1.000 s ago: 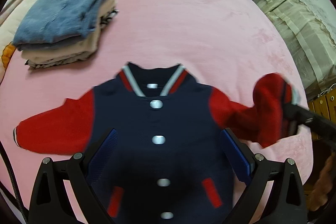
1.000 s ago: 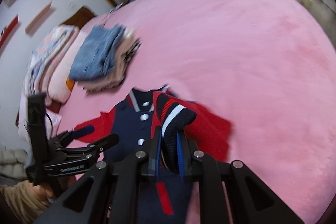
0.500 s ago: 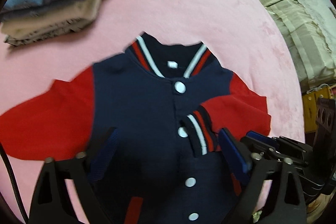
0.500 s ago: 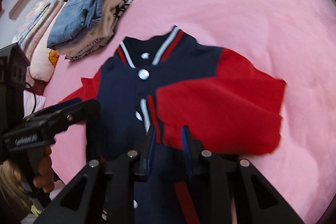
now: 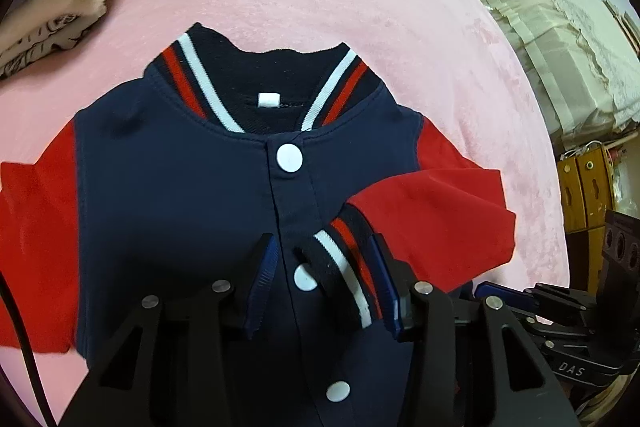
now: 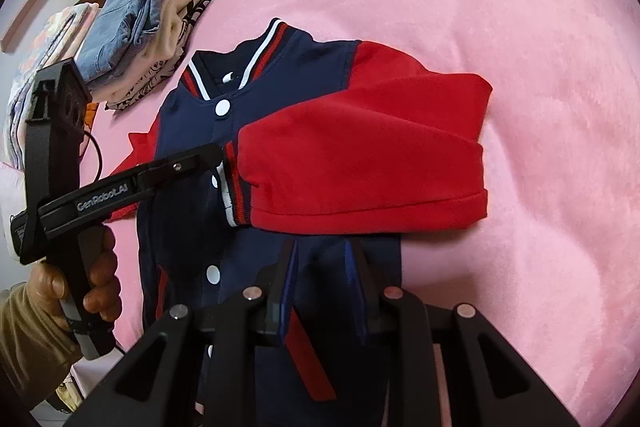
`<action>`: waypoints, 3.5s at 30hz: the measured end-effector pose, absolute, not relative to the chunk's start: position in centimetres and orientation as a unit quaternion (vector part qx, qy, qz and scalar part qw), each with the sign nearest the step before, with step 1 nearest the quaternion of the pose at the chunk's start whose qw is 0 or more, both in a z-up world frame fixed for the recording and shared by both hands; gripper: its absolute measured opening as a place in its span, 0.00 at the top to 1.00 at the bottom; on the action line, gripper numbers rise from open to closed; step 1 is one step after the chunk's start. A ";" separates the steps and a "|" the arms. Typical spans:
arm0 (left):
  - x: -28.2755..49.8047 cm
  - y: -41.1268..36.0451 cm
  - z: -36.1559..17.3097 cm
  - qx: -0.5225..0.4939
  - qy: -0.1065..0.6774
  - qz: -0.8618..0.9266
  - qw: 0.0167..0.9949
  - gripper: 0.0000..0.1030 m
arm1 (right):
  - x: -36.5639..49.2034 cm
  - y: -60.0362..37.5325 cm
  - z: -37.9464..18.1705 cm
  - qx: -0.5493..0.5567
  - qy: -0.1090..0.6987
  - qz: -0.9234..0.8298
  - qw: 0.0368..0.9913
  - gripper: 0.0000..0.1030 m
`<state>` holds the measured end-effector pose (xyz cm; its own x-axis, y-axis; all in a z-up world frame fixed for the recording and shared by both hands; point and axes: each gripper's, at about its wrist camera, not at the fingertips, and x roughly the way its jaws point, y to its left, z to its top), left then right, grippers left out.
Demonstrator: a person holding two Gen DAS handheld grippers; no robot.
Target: Fold large clothes
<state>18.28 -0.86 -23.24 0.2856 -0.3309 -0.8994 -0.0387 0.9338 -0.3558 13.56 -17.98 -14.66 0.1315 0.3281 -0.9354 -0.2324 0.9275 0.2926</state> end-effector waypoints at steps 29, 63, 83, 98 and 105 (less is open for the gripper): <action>19.4 -6.4 -17.3 -0.113 0.559 -0.122 0.812 0.96 | 13.1 -21.3 -14.8 0.053 0.631 0.177 0.753 0.76; 16.7 11.9 -24.6 -0.210 0.614 0.029 0.760 0.55 | 19.4 -19.3 -13.2 0.028 0.591 0.165 0.789 0.57; 16.3 10.1 -24.2 -0.161 0.627 0.022 0.762 0.87 | 26.7 -18.2 -18.2 -0.125 0.588 0.154 0.784 0.96; 13.8 8.4 -17.4 -0.152 0.578 0.020 0.801 0.77 | 20.8 -16.8 -11.6 -0.034 0.559 0.187 0.807 0.89; 16.3 2.8 -20.9 -0.126 0.583 0.030 0.802 0.71 | 18.4 -10.6 -14.9 -0.040 0.573 0.221 0.788 0.89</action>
